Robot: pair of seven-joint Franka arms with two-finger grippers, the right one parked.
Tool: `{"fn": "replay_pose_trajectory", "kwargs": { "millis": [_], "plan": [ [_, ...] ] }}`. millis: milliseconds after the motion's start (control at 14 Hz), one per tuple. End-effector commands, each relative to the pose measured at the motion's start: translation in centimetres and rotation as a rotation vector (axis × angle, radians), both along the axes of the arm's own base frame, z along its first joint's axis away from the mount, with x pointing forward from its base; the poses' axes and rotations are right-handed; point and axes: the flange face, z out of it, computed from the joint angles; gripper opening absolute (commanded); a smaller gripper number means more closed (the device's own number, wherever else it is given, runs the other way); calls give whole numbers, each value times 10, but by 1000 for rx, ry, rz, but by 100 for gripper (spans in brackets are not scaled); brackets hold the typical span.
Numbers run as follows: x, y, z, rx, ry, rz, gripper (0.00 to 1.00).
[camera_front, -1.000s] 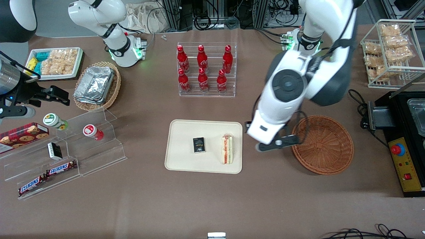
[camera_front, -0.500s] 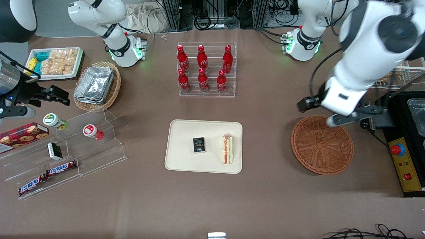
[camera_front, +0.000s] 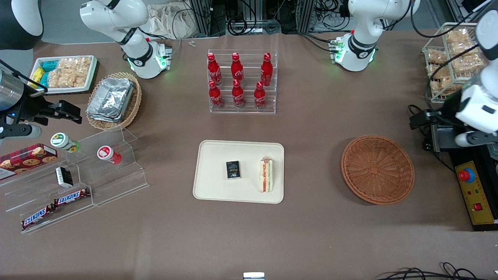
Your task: Place sandwich from basket to tray
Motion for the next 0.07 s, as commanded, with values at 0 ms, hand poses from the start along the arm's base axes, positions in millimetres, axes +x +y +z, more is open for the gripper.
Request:
{"fn": "replay_pose_trajectory", "kwargs": {
  "millis": [0],
  "plan": [
    [17, -5, -5, 4, 3, -9, 100]
  ]
}}
